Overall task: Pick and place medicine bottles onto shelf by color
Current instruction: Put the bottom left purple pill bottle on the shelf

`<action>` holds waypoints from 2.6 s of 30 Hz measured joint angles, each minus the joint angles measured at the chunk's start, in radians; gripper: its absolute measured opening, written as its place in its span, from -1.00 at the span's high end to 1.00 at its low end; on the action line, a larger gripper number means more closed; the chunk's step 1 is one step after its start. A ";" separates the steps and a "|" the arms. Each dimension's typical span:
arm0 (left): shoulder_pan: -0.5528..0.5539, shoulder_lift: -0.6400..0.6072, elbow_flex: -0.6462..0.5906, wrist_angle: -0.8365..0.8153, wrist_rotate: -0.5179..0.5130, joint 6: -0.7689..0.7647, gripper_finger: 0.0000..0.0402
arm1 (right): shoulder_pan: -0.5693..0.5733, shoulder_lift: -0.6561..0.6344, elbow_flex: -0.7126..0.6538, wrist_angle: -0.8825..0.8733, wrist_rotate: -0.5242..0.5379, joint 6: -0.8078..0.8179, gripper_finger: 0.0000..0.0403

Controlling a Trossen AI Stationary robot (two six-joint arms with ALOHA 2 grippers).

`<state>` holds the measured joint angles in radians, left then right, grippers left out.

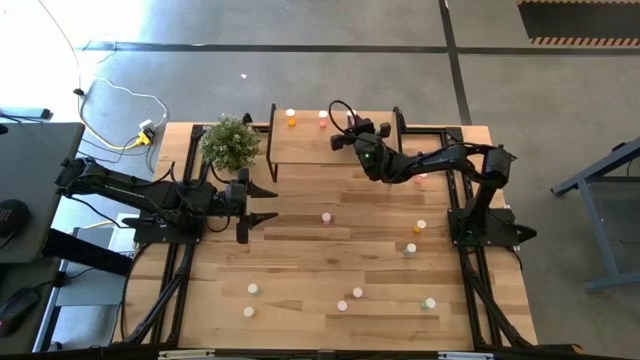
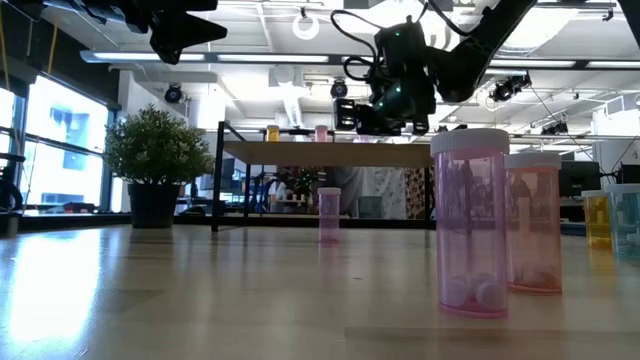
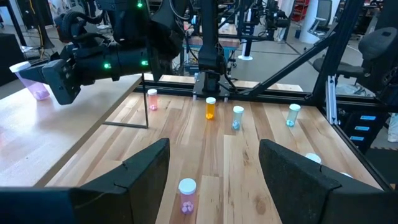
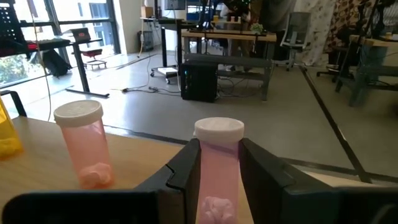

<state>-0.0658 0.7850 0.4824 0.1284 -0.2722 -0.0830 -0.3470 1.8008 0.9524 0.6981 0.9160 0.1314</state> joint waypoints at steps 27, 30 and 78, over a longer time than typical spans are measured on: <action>0.000 0.000 0.000 0.000 0.000 0.000 -0.19 | 0.000 0.003 -0.003 -0.088 -0.009 0.077 0.28; 0.000 0.000 0.000 0.000 0.000 0.000 -0.19 | 0.001 0.003 -0.003 -0.089 -0.009 0.078 0.27; 0.000 0.000 0.000 0.000 0.000 0.000 -0.19 | 0.001 0.000 -0.002 0.133 -0.002 -0.076 0.27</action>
<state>-0.0662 0.7852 0.4824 0.1281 -0.2719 -0.0829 -0.3462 1.8011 0.9508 0.8311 0.9137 0.0553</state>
